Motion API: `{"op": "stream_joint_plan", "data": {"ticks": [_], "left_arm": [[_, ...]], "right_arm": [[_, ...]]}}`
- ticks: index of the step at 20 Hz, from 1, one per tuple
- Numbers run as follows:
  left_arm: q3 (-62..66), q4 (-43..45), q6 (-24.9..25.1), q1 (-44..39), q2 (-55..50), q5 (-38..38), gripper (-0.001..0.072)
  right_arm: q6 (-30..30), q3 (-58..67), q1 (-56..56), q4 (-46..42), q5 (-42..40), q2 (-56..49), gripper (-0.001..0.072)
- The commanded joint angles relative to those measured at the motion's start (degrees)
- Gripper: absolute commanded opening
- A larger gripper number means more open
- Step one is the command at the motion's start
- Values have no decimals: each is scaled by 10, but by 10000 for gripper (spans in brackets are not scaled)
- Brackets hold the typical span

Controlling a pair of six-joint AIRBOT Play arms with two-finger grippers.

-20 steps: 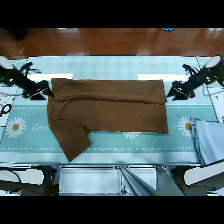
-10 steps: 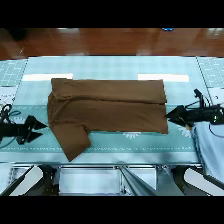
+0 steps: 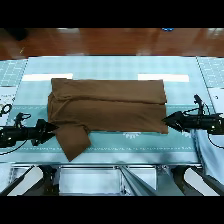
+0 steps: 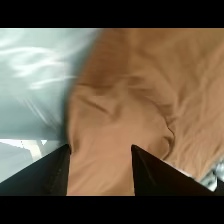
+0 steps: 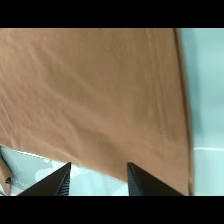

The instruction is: Fold the shirts.

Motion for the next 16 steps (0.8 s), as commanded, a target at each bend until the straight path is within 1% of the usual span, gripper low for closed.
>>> {"op": "stream_joint_plan", "data": {"ticks": [1,3,4,5,6,8,11,12,14,16], "left_arm": [[-2,-12,20,-63,-35,57,506],[-2,-15,16,-91,-52,75,505],[0,-15,16,-97,-58,79,471],[5,-14,17,-98,-61,76,203],[12,-14,22,-97,-60,69,21],[35,-14,26,-97,-57,46,15],[67,-14,27,-97,-57,17,15],[74,-14,27,-97,-57,13,15],[78,-14,27,-97,-57,13,15],[78,-14,32,-97,-57,13,15]], "right_arm": [[-3,-3,0,9,-1,3,408],[-3,-3,0,10,-4,3,408],[-3,-3,0,10,-8,3,407],[-3,-3,0,9,-12,3,407],[1,-3,-5,2,-19,3,408],[36,-3,-36,-39,-26,3,407],[104,-3,-79,-145,-17,3,408],[114,-3,-82,-166,-10,3,408],[129,-3,-79,-176,3,1,408],[131,-3,-64,-175,4,-11,408]]}}
